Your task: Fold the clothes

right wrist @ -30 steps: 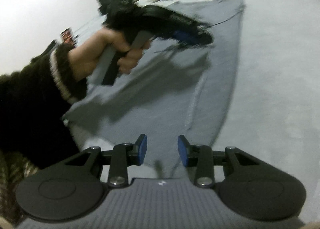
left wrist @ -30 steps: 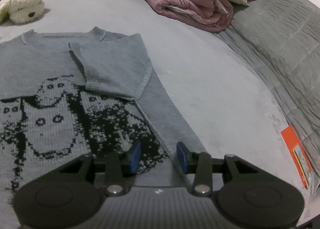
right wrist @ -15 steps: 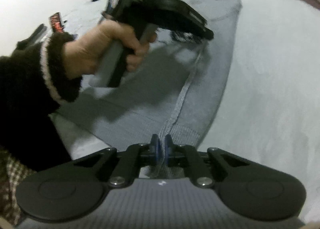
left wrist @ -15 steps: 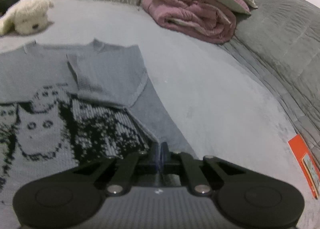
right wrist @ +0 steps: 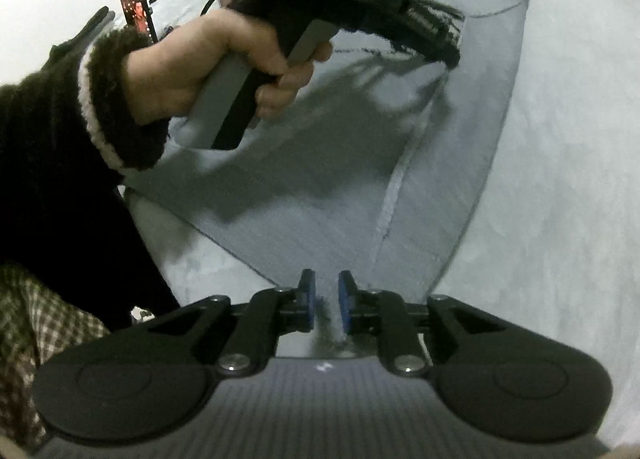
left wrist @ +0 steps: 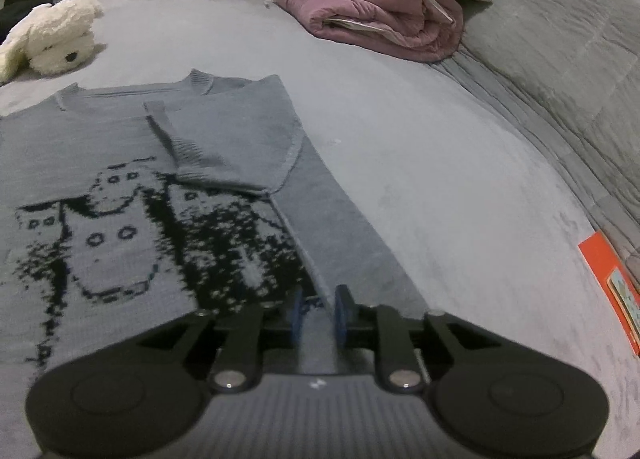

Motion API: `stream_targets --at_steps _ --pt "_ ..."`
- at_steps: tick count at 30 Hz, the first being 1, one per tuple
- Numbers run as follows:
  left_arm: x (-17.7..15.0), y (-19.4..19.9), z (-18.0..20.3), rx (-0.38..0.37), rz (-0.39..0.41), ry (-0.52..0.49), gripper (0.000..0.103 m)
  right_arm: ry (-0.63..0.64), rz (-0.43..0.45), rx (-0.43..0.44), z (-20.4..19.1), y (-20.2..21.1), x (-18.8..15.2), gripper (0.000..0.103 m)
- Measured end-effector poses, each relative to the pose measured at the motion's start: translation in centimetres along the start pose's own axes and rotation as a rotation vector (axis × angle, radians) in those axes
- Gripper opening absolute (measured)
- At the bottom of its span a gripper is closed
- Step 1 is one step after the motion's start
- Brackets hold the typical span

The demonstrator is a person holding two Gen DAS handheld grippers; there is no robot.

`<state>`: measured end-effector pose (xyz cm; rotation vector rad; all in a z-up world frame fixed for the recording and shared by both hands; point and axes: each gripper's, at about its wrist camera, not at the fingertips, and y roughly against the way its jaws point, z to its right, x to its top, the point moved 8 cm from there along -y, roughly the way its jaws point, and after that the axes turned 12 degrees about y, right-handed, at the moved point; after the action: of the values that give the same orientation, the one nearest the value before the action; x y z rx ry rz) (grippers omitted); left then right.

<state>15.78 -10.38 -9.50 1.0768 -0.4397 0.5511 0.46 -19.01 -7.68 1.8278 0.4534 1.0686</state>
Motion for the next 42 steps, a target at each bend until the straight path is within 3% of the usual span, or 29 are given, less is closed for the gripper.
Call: stream_targets --at_steps 3,10,16,30,35,38,42 --pt "0.2 1.2 -1.2 0.022 0.008 0.002 0.031 0.011 0.007 -0.015 0.1 0.5 1.0 0.030" --pt "1.6 4.7 -5.8 0.113 0.048 0.023 0.047 0.015 0.041 -0.018 0.1 0.2 3.9 0.035" --pt "3.1 7.1 -11.1 0.182 0.104 0.102 0.057 -0.005 0.088 -0.004 0.1 -1.0 7.9 0.035" --pt "6.3 11.0 -24.6 0.436 0.206 0.281 0.067 -0.032 0.155 0.029 0.6 -5.3 17.3 0.038" --pt "7.1 12.5 -30.5 0.534 0.233 0.380 0.068 -0.060 0.204 -0.029 2.0 -6.8 20.2 0.041" --pt "7.4 13.0 -33.2 0.538 0.258 0.450 0.068 -0.069 0.202 -0.039 2.3 -7.7 20.7 0.041" --pt "7.8 12.8 -35.0 0.481 0.309 0.493 0.066 -0.075 0.193 -0.022 2.2 -8.7 20.6 0.041"
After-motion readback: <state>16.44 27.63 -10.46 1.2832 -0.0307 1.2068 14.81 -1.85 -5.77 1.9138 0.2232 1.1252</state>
